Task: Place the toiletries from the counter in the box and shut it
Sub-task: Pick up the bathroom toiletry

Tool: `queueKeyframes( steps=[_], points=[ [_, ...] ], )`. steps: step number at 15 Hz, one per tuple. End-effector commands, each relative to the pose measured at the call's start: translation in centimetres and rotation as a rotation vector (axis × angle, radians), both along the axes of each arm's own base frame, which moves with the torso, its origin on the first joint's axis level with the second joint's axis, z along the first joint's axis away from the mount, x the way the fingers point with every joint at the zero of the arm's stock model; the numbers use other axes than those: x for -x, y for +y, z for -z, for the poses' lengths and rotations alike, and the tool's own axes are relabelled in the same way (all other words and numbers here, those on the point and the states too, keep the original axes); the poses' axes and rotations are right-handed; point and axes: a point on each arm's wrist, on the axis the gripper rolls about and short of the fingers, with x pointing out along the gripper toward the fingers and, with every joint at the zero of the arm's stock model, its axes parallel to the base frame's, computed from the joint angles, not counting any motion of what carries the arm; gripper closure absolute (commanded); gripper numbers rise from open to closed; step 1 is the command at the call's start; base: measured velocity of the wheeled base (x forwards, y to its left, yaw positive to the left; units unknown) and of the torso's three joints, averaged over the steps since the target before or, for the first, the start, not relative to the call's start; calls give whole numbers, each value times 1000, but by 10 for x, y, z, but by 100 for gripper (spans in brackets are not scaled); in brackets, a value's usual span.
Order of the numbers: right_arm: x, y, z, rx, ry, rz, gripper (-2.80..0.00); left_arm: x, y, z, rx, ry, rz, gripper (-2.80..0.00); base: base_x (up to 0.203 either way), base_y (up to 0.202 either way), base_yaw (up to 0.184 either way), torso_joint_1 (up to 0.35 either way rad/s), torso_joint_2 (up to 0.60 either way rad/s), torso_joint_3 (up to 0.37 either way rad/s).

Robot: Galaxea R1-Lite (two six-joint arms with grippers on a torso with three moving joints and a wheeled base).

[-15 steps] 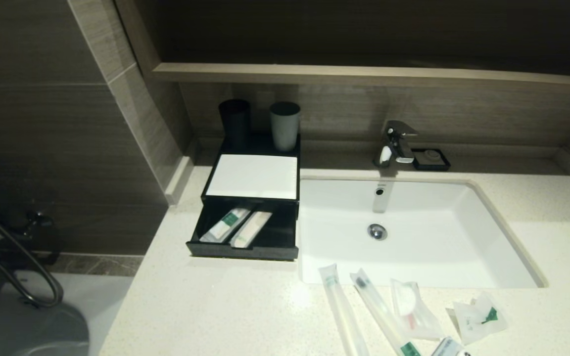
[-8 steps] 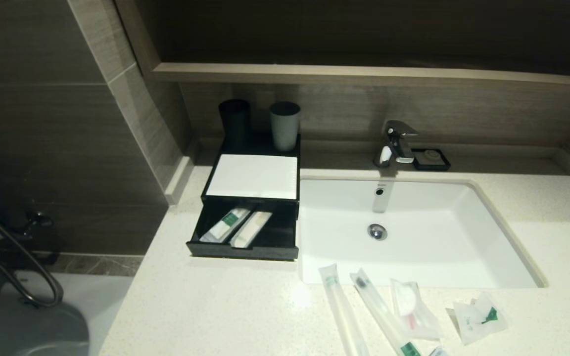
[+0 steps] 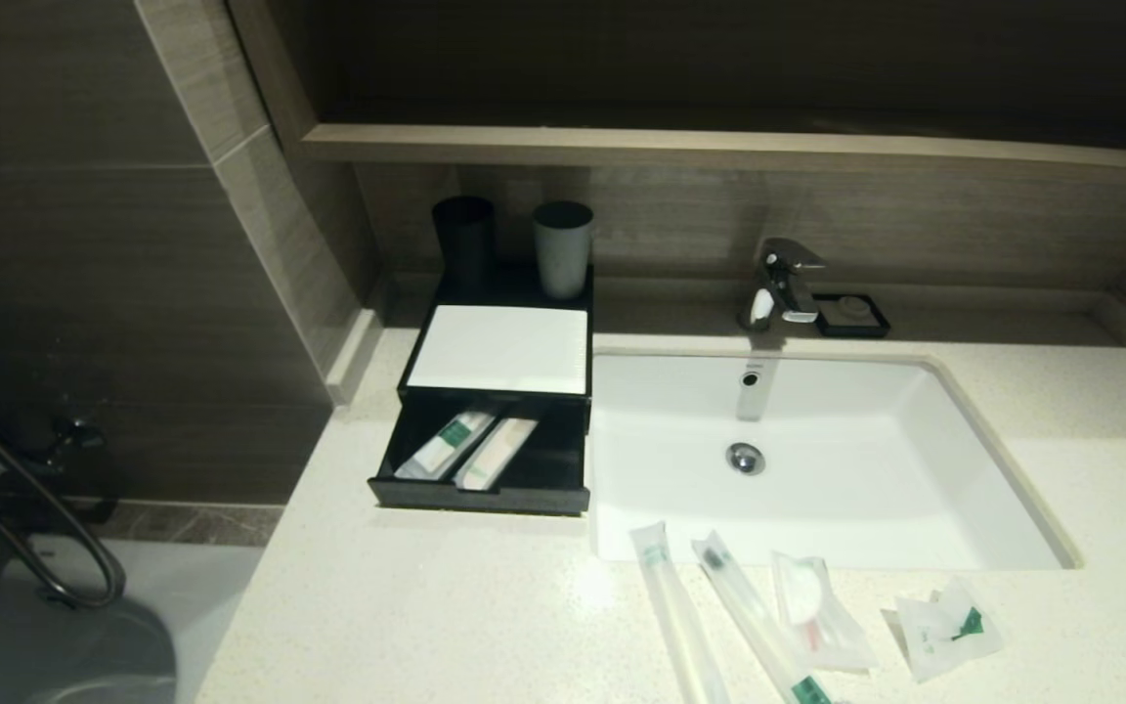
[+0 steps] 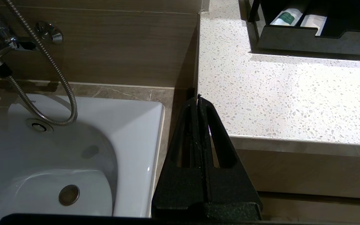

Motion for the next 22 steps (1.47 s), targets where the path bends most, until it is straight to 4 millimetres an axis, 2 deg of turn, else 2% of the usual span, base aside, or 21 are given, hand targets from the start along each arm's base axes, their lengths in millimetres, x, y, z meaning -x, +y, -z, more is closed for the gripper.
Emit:
queueKeyframes(
  steps=[1,13,14,22],
  points=[
    [0,3,8,4,-3,3,0,0,0,0,0,-1,-1,0,0,0,0,0,0,0],
    [-1,0,10,22,-68,56,0,0,0,0,0,-1,-1,0,0,0,0,0,0,0],
    [-1,0,10,24,-74,59,-280,0,0,0,0,-1,-1,0,0,0,0,0,0,0],
    [-2,2,15,52,-76,57,-280,0,0,0,0,-1,-1,0,0,0,0,0,0,0]
  ],
)
